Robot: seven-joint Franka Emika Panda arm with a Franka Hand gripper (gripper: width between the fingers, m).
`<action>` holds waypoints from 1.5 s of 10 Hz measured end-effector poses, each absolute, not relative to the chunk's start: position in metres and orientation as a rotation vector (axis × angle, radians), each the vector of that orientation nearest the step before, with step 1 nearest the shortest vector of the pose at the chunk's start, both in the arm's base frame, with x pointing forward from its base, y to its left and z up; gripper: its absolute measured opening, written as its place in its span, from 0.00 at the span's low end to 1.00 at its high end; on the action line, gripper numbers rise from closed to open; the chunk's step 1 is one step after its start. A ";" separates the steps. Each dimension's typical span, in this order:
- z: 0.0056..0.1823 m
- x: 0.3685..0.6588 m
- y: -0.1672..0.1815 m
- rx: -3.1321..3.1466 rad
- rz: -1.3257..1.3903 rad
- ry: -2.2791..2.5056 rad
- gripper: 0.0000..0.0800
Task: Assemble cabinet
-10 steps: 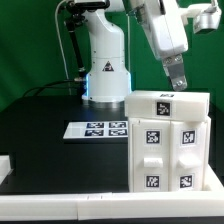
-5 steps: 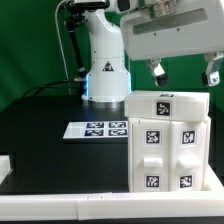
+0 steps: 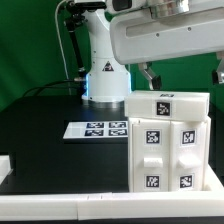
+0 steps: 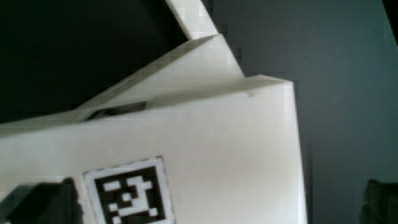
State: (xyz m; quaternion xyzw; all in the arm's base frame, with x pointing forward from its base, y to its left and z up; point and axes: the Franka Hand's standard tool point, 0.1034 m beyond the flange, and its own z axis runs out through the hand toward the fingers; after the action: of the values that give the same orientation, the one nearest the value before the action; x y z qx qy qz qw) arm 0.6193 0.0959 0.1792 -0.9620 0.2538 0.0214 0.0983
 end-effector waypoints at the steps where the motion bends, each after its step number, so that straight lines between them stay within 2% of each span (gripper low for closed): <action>1: 0.179 0.619 0.095 -2.884 0.046 0.585 1.00; 4: 0.178 0.621 0.087 -3.012 -0.025 -0.279 1.00; 12: 0.173 0.622 0.079 -2.724 -0.072 -1.466 1.00; 15: 0.167 0.619 0.077 -2.601 -0.058 -1.690 1.00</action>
Offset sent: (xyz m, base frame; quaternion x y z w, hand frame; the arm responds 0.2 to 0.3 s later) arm 0.0094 -0.0033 0.0020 -0.0679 -0.0006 -0.4970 0.8651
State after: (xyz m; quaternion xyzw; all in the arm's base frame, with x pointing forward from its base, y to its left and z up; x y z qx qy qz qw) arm 0.6193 0.0771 0.1674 -0.8383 -0.5445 -0.0186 0.0196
